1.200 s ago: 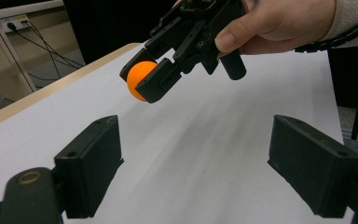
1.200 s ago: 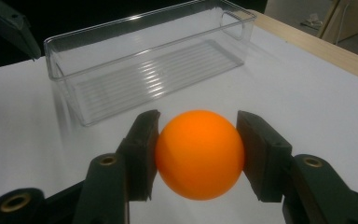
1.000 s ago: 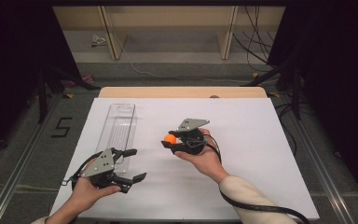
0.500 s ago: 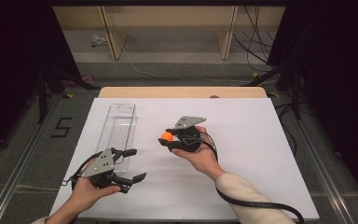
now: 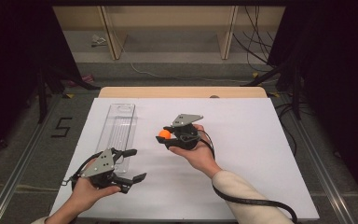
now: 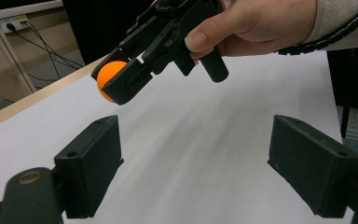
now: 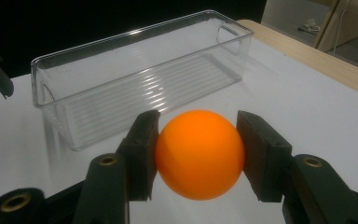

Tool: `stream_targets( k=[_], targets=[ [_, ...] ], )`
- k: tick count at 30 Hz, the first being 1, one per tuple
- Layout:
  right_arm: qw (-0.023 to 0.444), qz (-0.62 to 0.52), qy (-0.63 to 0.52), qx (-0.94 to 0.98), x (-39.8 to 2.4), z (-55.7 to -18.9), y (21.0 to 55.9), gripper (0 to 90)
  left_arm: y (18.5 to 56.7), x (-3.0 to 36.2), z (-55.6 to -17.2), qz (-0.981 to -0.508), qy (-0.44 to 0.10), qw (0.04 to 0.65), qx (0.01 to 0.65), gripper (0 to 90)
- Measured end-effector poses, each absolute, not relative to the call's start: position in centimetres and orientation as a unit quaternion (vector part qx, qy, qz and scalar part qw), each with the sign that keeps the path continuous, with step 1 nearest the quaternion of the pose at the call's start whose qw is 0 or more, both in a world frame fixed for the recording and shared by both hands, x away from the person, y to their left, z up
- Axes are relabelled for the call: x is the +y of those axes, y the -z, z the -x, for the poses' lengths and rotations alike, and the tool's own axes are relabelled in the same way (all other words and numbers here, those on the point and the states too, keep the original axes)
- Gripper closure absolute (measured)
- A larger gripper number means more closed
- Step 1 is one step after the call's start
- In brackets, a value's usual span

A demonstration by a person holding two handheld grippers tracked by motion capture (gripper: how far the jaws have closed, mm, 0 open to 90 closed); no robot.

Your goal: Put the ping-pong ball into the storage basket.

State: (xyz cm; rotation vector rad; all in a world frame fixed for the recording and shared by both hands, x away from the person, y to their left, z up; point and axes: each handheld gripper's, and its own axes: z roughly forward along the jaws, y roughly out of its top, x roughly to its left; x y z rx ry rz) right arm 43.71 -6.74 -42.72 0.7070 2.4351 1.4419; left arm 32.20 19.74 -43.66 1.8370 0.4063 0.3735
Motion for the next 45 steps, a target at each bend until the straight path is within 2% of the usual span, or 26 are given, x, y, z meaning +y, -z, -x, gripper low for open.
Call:
stream_targets(
  k=[45],
  targets=[
    [0.111, -0.23, -0.498, 0.829, -4.2, -45.3, 41.6, 51.3, 43.8, 19.6, -32.1, -0.789, -0.157, 0.569, 0.17, 16.8]
  ],
)
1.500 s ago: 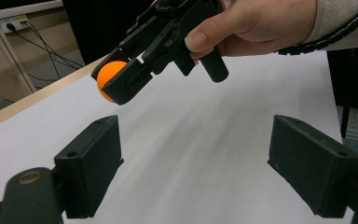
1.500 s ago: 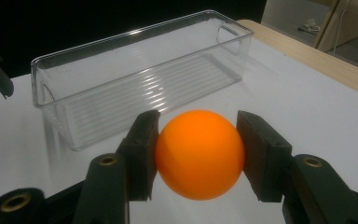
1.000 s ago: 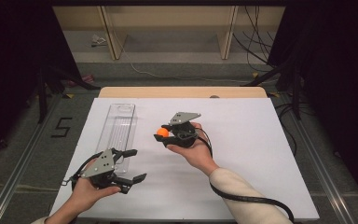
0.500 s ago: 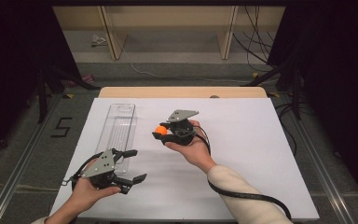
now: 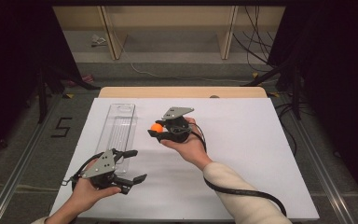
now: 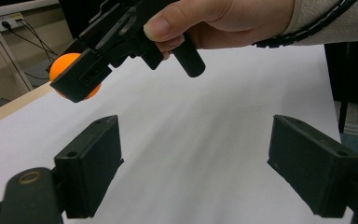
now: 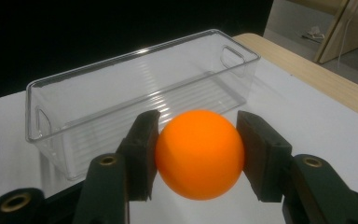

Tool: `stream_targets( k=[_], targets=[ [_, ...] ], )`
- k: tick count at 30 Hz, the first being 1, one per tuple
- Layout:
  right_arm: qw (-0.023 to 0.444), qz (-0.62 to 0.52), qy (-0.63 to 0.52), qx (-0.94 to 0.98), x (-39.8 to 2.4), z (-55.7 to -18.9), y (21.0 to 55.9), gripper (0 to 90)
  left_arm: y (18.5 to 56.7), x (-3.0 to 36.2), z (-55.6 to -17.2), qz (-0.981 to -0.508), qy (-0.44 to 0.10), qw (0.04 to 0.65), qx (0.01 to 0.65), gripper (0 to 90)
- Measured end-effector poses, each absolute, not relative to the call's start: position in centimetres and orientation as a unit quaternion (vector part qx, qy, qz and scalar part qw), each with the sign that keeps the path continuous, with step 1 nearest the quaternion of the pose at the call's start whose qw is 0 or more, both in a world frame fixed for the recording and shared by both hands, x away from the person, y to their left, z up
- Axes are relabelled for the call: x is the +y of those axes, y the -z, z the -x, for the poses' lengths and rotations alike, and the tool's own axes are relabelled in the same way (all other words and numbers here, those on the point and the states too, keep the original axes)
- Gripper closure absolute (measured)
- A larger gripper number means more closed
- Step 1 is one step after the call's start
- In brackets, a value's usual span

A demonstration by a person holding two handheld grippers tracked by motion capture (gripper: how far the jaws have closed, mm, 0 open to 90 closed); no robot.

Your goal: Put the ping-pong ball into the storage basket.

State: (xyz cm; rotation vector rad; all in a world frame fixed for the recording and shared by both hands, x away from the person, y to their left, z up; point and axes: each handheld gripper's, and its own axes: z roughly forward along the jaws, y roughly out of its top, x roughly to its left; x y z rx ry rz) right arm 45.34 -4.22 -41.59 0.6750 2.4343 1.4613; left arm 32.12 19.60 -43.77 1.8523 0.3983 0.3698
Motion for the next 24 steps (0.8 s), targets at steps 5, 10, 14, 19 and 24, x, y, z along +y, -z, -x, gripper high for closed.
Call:
stream_targets(
  k=[5, 10, 14, 19, 24],
  targets=[
    [0.11, -0.23, -0.499, 0.828, -3.9, -45.5, 41.5, 51.3, 43.8, 19.6, -32.1, -0.789, -0.158, 0.569, 0.169, 16.8],
    [0.109, -0.229, -0.5, 0.828, -3.6, -45.7, 41.4, 51.3, 43.8, 19.6, -32.1, -0.79, -0.159, 0.567, 0.168, 16.8],
    [0.109, -0.228, -0.501, 0.828, -3.4, -45.8, 41.3, 51.3, 43.8, 19.6, -32.1, -0.792, -0.161, 0.566, 0.164, 16.8],
    [0.108, -0.227, -0.501, 0.828, -3.1, -45.9, 41.2, 51.3, 43.8, 19.5, -32.1, -0.792, -0.162, 0.566, 0.163, 17.0],
    [0.106, -0.225, -0.5, 0.829, -2.9, -46.0, 41.2, 51.3, 43.8, 19.5, -32.1, -0.795, -0.162, 0.562, 0.161, 16.7]
  ],
)
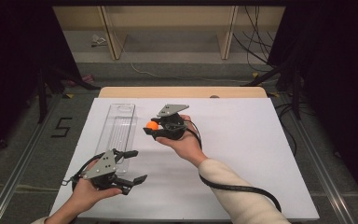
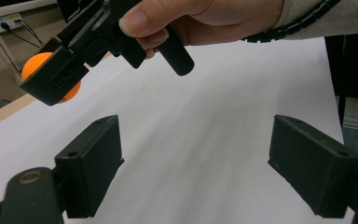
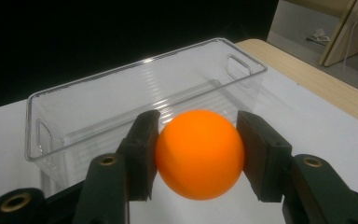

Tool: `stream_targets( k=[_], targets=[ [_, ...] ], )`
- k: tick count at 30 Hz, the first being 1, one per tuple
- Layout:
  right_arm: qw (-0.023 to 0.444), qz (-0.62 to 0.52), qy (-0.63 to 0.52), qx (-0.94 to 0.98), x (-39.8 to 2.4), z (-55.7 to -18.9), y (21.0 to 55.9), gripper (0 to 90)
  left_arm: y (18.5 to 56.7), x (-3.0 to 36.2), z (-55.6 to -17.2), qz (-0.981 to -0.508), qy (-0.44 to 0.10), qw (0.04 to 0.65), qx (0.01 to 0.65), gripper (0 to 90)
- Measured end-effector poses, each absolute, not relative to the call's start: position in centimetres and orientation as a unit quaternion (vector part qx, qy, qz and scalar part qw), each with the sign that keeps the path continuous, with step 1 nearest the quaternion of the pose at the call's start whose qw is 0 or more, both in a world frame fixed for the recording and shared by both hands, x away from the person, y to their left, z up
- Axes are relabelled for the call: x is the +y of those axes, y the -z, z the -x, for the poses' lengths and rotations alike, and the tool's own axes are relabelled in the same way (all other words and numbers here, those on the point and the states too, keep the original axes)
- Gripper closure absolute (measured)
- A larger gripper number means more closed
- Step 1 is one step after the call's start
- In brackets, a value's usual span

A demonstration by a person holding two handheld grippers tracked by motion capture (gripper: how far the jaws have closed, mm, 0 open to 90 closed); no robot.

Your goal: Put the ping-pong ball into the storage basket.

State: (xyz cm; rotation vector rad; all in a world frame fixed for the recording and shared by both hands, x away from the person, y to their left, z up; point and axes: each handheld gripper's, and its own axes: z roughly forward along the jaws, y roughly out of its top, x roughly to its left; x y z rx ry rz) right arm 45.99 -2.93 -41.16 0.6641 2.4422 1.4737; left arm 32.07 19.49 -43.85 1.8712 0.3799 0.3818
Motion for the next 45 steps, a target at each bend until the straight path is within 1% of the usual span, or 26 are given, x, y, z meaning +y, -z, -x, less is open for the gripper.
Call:
stream_targets(
  k=[25, 45],
  targets=[
    [0.107, -0.216, -0.504, 0.83, -1.4, -46.7, 40.2, 51.3, 43.9, 19.4, -32.1, -0.796, -0.165, 0.56, 0.156, 16.9],
    [0.102, -0.211, -0.501, 0.833, 0.0, -47.2, 40.2, 51.3, 43.9, 19.3, -32.0, -0.8, -0.163, 0.558, 0.152, 17.0]
  ],
)
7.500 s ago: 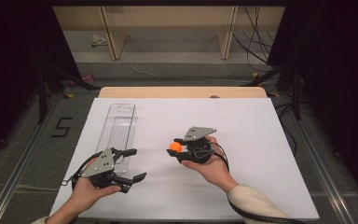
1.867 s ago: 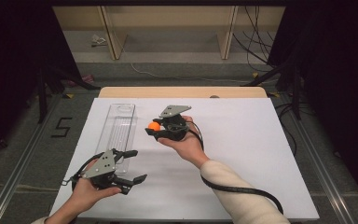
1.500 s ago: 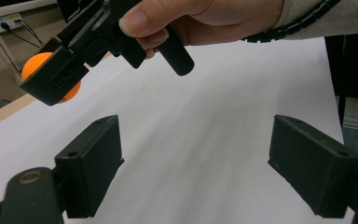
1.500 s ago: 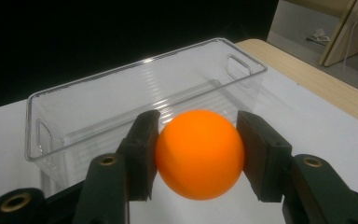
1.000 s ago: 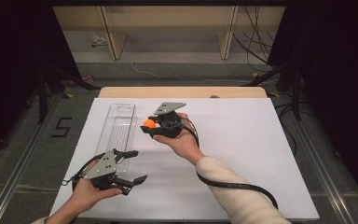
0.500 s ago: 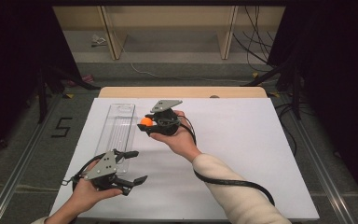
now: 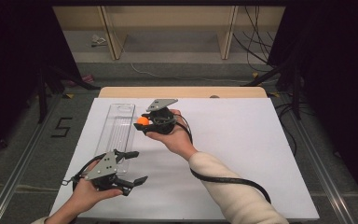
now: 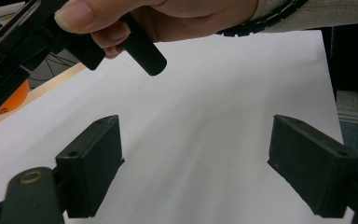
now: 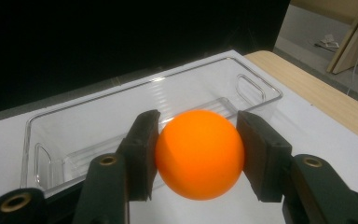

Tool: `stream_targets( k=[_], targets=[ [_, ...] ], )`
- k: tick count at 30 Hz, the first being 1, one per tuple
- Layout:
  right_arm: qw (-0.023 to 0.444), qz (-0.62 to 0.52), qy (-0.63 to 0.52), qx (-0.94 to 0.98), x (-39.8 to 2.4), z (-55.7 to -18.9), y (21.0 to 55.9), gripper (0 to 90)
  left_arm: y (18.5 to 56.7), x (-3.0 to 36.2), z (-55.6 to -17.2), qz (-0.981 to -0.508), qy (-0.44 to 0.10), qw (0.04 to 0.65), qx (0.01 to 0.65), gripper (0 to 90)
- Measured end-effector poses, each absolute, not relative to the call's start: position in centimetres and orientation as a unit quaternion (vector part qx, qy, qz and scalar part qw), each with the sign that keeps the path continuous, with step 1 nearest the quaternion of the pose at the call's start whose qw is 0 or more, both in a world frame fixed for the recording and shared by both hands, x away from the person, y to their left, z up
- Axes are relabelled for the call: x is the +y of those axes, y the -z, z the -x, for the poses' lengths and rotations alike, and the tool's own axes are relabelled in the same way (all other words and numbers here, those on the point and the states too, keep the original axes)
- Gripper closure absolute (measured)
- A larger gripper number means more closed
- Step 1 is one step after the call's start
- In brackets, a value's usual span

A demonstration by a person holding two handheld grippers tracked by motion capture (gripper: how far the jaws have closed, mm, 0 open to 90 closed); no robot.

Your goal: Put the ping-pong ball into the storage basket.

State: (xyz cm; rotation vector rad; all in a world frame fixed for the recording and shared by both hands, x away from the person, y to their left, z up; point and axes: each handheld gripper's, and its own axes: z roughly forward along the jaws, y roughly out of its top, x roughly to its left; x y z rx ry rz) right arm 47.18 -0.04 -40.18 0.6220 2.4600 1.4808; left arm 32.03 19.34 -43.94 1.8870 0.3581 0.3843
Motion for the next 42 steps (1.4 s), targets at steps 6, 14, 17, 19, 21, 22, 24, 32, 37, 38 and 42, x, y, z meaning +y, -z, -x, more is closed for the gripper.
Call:
stream_targets(
  k=[6, 14, 17, 19, 21, 22, 24, 32, 37, 38, 42],
  targets=[
    [0.1, -0.21, -0.501, 0.834, 0.3, -47.3, 40.3, 51.3, 43.9, 19.3, -32.0, -0.8, -0.162, 0.557, 0.15, 17.0],
    [0.098, -0.21, -0.5, 0.835, 0.7, -47.5, 40.3, 51.3, 43.9, 19.3, -32.0, -0.801, -0.163, 0.557, 0.15, 17.0],
    [0.098, -0.208, -0.5, 0.835, 0.9, -47.5, 40.3, 51.3, 43.9, 19.3, -32.0, -0.801, -0.162, 0.557, 0.15, 17.0],
    [0.096, -0.208, -0.499, 0.836, 1.0, -47.6, 40.3, 51.3, 43.9, 19.3, -32.0, -0.8, -0.162, 0.557, 0.149, 17.0],
    [0.097, -0.209, -0.499, 0.835, 1.0, -47.6, 40.2, 51.3, 43.9, 19.3, -32.0, -0.801, -0.162, 0.557, 0.149, 17.1],
    [0.097, -0.208, -0.5, 0.835, 1.1, -47.6, 40.2, 51.3, 43.9, 19.3, -32.0, -0.801, -0.162, 0.557, 0.149, 17.0],
    [0.096, -0.208, -0.499, 0.836, 1.1, -47.6, 40.2, 51.3, 43.9, 19.3, -32.0, -0.801, -0.162, 0.557, 0.149, 17.1],
    [0.097, -0.206, -0.5, 0.836, 1.5, -47.8, 40.1, 51.3, 43.9, 19.3, -32.0, -0.801, -0.162, 0.557, 0.148, 17.0],
    [0.096, -0.205, -0.499, 0.836, 1.8, -48.0, 40.0, 51.3, 43.9, 19.3, -32.0, -0.801, -0.162, 0.557, 0.148, 17.1],
    [0.095, -0.205, -0.498, 0.837, 1.8, -48.0, 40.0, 51.3, 44.0, 19.3, -32.0, -0.801, -0.162, 0.557, 0.148, 17.1],
    [0.095, -0.205, -0.497, 0.838, 2.0, -48.1, 40.1, 51.3, 44.0, 19.3, -32.0, -0.801, -0.162, 0.557, 0.148, 17.0]
  ],
)
